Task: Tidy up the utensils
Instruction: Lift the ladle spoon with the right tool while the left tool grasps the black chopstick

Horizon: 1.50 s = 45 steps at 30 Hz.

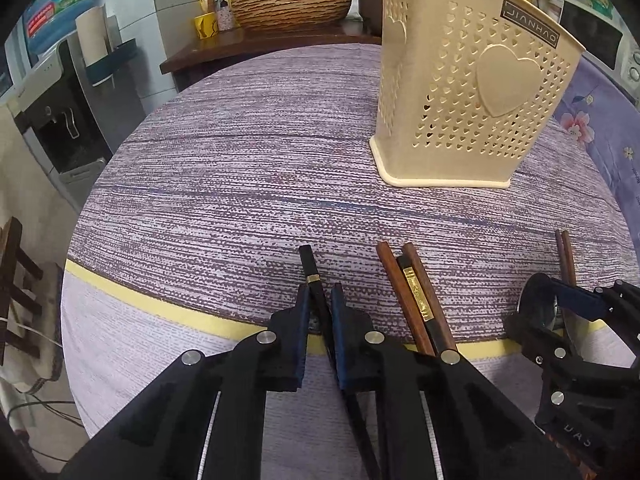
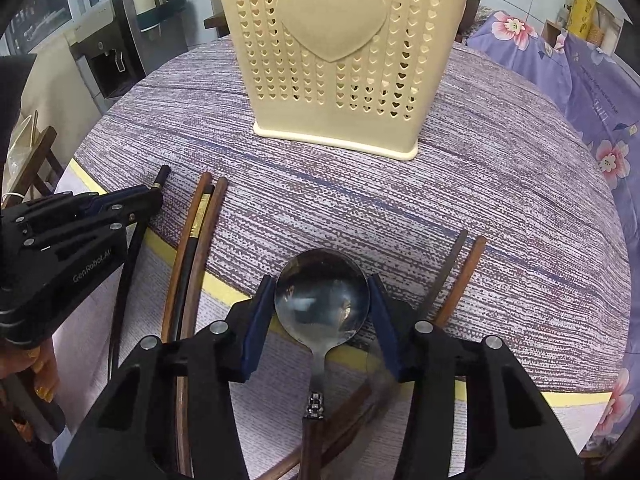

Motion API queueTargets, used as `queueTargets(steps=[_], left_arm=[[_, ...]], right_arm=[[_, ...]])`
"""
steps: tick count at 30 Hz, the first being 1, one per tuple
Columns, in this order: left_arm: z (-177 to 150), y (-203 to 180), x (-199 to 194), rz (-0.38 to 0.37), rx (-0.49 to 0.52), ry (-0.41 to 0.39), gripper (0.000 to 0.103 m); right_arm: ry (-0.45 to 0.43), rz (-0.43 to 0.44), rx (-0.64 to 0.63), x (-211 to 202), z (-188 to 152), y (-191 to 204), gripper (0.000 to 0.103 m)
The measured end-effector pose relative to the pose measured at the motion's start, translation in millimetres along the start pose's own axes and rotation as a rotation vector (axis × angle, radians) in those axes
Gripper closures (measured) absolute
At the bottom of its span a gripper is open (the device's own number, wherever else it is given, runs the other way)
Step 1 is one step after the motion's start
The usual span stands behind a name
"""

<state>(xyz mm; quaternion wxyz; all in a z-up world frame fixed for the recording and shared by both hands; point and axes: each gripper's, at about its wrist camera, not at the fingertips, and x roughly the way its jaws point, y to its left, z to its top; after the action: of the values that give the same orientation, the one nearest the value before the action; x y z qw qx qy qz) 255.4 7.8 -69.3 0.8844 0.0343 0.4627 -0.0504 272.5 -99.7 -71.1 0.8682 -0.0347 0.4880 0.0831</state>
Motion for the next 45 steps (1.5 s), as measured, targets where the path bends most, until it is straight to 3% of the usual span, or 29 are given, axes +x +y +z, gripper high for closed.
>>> queueTargets(steps=[10,20,27,37,45], left_arm=[[4.5,-0.5,-12.8,-0.017,-0.014,-0.052,0.094],[22.3,11.4,-104.7,-0.087,-0.009,-0.278,0.094],[30.6,13.7,-157.1,-0.108,-0.017,-0.426,0.095],[31.8,13.9,-162.3,-0.117,-0.024,-0.448,0.095],[39.5,21.7,-184.3,-0.167,-0.044,-0.500,0.095]], right_arm=[[-0.087,0.107,0.042,-22.5,4.8,-10.7,0.055],[-0.307,0.192,0.048,-111.0,13.7,-24.0,0.056],[-0.376,0.208,0.056,-142.9,18.5,-25.7,0.056],[-0.377,0.204,0.062,-140.3,16.0,-26.8,0.056],[-0.407,0.231,0.051,-152.7,27.7,-32.6,0.056]])
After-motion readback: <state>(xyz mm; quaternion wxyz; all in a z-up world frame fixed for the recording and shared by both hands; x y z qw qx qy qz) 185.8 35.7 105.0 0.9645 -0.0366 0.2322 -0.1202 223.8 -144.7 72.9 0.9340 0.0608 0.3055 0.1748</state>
